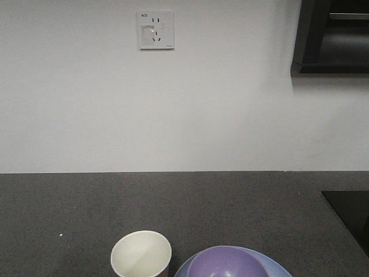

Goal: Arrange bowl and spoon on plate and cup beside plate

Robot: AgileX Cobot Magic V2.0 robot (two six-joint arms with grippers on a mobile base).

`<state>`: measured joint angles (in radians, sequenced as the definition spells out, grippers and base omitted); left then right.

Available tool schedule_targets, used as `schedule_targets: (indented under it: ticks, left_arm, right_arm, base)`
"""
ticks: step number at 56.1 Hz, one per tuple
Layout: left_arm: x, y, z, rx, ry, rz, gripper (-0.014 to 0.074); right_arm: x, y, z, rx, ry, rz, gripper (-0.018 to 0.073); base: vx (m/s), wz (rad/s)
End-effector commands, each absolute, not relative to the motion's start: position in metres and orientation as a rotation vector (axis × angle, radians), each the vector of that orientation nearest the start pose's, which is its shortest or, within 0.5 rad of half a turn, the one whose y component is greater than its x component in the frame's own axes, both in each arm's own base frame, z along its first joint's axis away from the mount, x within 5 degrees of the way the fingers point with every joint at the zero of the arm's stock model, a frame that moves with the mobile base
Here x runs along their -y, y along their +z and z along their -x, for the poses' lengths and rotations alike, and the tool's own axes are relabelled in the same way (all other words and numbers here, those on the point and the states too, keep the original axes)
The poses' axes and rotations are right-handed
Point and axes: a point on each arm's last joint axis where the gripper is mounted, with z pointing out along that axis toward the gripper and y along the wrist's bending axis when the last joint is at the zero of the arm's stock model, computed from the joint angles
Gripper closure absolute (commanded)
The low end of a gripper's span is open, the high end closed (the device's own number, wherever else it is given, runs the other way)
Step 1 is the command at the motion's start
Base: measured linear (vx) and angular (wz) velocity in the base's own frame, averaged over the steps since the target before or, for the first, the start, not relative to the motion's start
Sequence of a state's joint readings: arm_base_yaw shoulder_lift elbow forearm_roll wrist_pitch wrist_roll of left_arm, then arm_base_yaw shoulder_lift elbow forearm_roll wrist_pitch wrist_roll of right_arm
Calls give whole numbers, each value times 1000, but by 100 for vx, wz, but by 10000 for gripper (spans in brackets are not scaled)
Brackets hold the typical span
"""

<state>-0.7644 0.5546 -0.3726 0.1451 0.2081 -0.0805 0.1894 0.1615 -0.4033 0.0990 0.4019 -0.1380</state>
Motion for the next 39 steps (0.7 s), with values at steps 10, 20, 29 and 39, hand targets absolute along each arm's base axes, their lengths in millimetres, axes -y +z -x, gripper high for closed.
schedule_targets:
  ticks: [10, 20, 29, 39]
  left_arm:
    - [53, 295, -79, -1544, -368, -575, 597]
    - [24, 264, -72, -1478, -156, -349, 596]
    - [13, 232, -64, -1353, -77, -212, 596]
    - [9, 227, -56, -1319, -33, -190, 596]
  right_arm:
    - [-12, 319, -46, -1525, 126, 213, 568]
    - [-12, 319, -46, -1526, 126, 213, 568]
    - [-12, 319, -46, -1526, 126, 213, 568]
    - [-12, 318, -46, -1528, 126, 213, 568]
  base:
    - [0, 0]
    - [0, 0]
    - [0, 0]
    - [0, 0]
